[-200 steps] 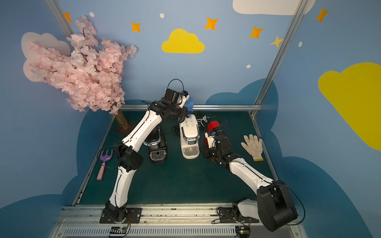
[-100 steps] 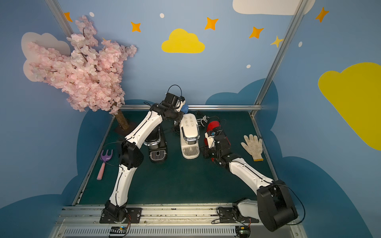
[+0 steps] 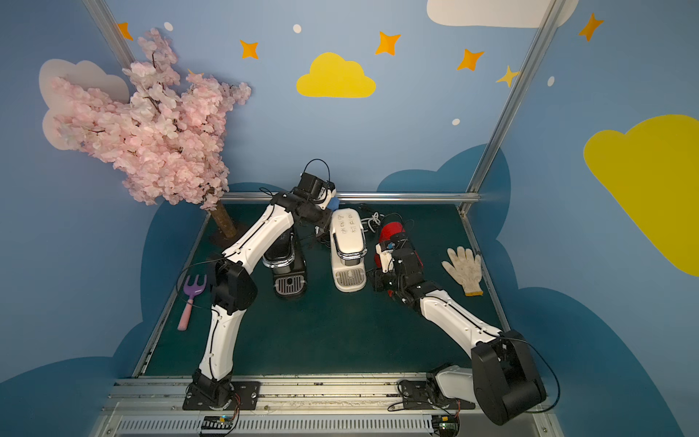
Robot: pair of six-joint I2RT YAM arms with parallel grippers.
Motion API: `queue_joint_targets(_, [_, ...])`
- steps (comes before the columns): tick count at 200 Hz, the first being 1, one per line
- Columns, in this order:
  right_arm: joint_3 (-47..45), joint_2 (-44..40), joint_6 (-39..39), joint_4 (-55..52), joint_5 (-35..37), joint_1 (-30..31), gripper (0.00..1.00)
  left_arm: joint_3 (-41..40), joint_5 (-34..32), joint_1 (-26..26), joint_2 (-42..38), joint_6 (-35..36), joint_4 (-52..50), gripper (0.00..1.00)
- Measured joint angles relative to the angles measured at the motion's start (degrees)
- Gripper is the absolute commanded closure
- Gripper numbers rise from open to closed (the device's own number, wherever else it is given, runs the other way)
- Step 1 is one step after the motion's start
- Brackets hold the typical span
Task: Wipe the surface of a coffee machine
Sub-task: Wipe the dirt from the surface of the coffee machine.
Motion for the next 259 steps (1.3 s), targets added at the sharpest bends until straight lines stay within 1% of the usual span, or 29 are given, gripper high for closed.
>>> queue_joint_targets(30, [0.0,0.9,0.0,0.0,0.0,0.3,0.65,-0.7,3.4,-0.7,-5.9,-0.5,0.0,0.97])
queue_joint_targets(59, [0.0,1.2,0.0,0.0,0.2,0.5,0.65,-1.4,7.2,-2.8,-11.8,-1.4,1.9,0.97])
queue_joint_targets(85, [0.0,2.0,0.0,0.0,0.1,0.7,0.65,-1.5,10.9,-4.7,-13.2,-2.5,3.8,0.97])
queue_joint_targets(104, [0.0,2.8,0.0,0.0,0.1,0.9,0.65,0.6,12.8,-5.9,-10.8,-2.6,3.1,0.97])
queue_joint_targets(131, [0.0,3.8,0.0,0.0,0.1,1.0,0.65,7.3,14.0,-7.0,-3.8,-2.6,0.3,0.97])
queue_joint_targets(144, [0.0,4.2,0.0,0.0,0.1,1.0,0.65,9.1,14.1,-7.2,-1.2,-2.6,-0.9,0.97])
queue_joint_targets(179, [0.0,4.3,0.0,0.1,0.1,1.1,0.65,11.7,12.8,-7.0,1.6,-2.5,-1.5,0.97])
queue_joint_targets(218, [0.0,4.5,0.0,0.0,0.1,1.1,0.65,14.8,12.0,-4.3,4.3,-3.0,-1.4,0.97])
queue_joint_targets(259, [0.0,4.6,0.0,0.1,0.1,1.1,0.65,14.7,11.2,-0.6,5.0,-3.8,-0.3,0.97])
